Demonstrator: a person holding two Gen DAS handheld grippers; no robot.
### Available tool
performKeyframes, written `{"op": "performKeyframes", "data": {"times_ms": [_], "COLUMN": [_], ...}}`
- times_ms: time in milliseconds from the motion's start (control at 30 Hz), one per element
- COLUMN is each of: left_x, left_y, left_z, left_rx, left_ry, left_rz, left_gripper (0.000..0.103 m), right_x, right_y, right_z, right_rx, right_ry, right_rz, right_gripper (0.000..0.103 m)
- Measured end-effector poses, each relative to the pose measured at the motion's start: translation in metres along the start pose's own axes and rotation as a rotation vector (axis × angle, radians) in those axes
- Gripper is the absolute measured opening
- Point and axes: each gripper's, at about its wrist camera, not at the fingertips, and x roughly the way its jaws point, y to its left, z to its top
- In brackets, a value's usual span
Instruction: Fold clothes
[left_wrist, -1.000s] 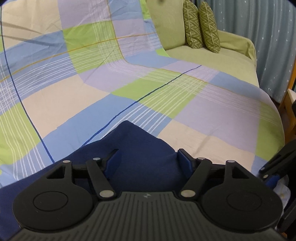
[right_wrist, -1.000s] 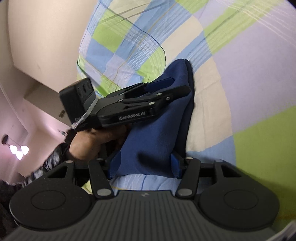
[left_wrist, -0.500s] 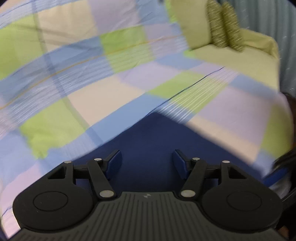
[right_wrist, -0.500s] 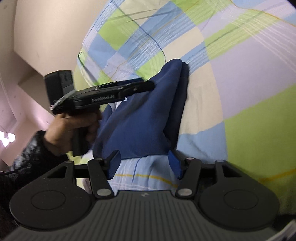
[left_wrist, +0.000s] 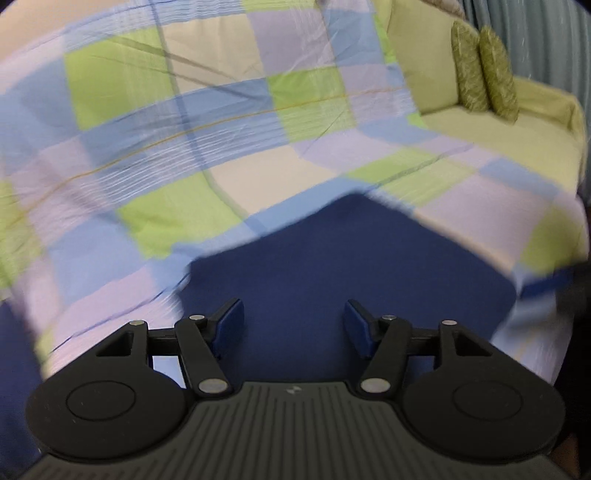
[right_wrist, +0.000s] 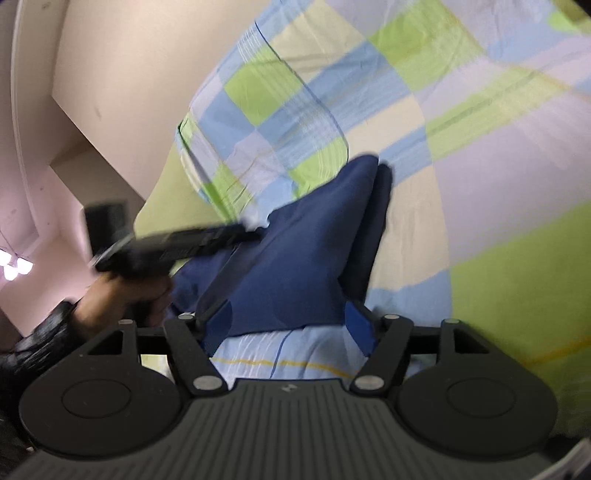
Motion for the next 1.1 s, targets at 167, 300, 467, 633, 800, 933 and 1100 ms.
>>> {"op": "performKeyframes", "data": {"times_ms": [167,300,467,633,800,933,1100], "left_x": [-0.020,-0.048,-0.028,-0.017,-0.018,-0.021,0.004], "left_y": [0.025,0.029,0.022,0.021,0.028,0.031,0.018], "left_z": [-0.037,-0.034,-0.039,-0.045,-0.054,-0.035,-0.010], "left_rx": [-0.142,-0.169,-0.111,-0.188,-0.193,-0.178,-0.094], "left_ry": [-0.009,-0.085,-0.033,-0.018,-0.036,-0.077,-0.080], "left_rz": [0.006,0.029,0.086,0.093,0.072,0.050,0.020], "left_gripper": [0.063,0.062,0.062,0.062,0.063,0.061,0.061], "right_x": [0.007,0.013,0.041,0.080,0.084,0.071,0.082], "right_y": [0.014,0.038,0.081,0.088,0.083,0.090,0.088], "right_z": [0.000,0.011,0.025,0.024,0.008,0.020,0.036], "right_rx": [-0.074,-0.173,-0.363,-0.492,-0.579,-0.565,-0.583], "right_ry": [0.012,-0.010,-0.001,0.098,0.181,0.172,0.110], "right_rz": [-0.079,-0.146,-0.179,-0.304,-0.334,-0.321,-0.348], "right_gripper": [0.046,0.045,0.024,0.017,0.017,0.016,0.017]}}
